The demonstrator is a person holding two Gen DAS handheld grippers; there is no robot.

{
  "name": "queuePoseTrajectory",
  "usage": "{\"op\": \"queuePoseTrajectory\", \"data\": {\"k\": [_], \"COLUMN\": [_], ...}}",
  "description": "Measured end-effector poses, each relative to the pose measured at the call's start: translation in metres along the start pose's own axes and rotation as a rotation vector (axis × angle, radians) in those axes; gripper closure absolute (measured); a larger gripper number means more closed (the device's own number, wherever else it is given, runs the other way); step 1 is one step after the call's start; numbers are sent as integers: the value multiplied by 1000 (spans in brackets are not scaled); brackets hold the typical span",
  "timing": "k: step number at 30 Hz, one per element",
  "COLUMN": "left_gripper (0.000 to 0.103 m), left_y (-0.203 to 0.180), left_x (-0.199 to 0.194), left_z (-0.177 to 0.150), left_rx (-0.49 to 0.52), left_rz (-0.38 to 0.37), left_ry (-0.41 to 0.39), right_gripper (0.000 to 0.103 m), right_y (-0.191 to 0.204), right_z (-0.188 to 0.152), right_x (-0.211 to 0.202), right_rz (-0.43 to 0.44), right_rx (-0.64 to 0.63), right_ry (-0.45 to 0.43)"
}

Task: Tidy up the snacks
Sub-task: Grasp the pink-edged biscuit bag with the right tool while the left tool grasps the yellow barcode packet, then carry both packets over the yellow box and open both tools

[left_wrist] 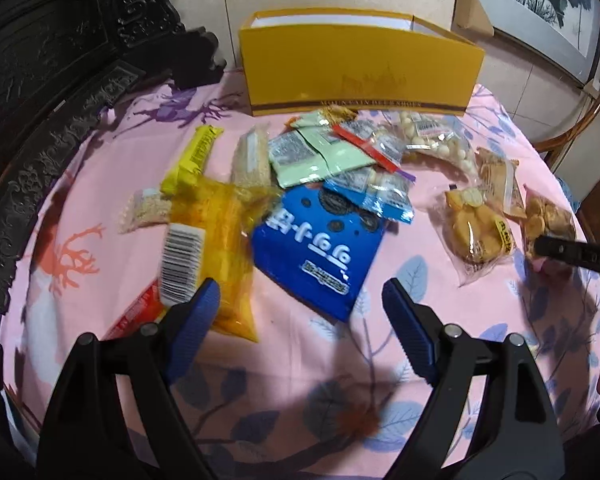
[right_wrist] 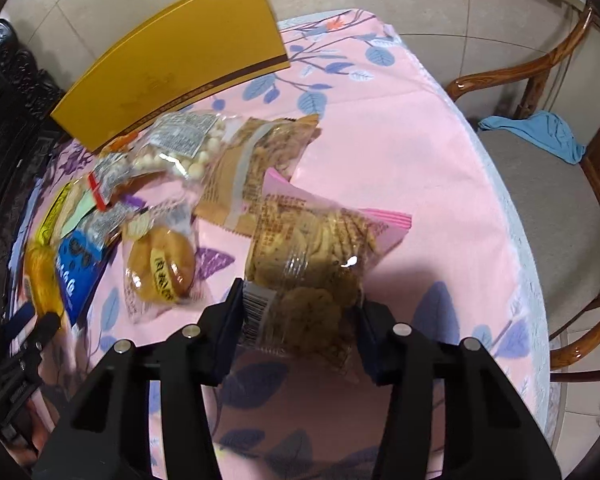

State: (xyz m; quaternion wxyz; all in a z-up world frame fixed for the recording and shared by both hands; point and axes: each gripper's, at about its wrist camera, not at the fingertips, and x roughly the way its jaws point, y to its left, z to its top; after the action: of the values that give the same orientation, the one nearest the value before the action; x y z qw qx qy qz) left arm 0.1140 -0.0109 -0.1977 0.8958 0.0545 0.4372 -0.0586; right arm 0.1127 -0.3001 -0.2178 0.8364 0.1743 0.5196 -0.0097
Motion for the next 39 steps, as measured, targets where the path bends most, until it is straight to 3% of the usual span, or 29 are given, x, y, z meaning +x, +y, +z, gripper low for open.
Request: {"op": "queuePoseTrajectory", "data": {"k": [6, 10, 13, 15, 18, 28, 39], "left_gripper": [18, 18, 27, 44, 55, 58, 58], "left_y": [35, 48, 49, 48, 48, 33, 0], "left_x": [9, 40, 46, 45, 41, 6, -27], "left_z": [20, 21, 17, 16, 12, 7, 37], "left_rx": [-23, -46, -57, -59, -64, -56, -22], "left_rz": [99, 75, 37, 24, 9, -37, -123], "left_ry": [-48, 17, 24, 30, 37, 3, -93], "right_gripper": [53, 53, 53, 53, 54, 56, 56], "right_y": [1, 0, -1, -1, -1, -2, 29], "right_z": [-1, -1, -1, -1, -1, -6, 16], "right_x": [0, 0, 0, 0, -1, -17, -51], "right_rz": [8, 11, 13, 13, 12, 47, 124], "right_rx": [-4, -7, -10, -11, -15, -12, -74], "right_ry": [4, 4, 4, 2, -2, -20, -107]}}
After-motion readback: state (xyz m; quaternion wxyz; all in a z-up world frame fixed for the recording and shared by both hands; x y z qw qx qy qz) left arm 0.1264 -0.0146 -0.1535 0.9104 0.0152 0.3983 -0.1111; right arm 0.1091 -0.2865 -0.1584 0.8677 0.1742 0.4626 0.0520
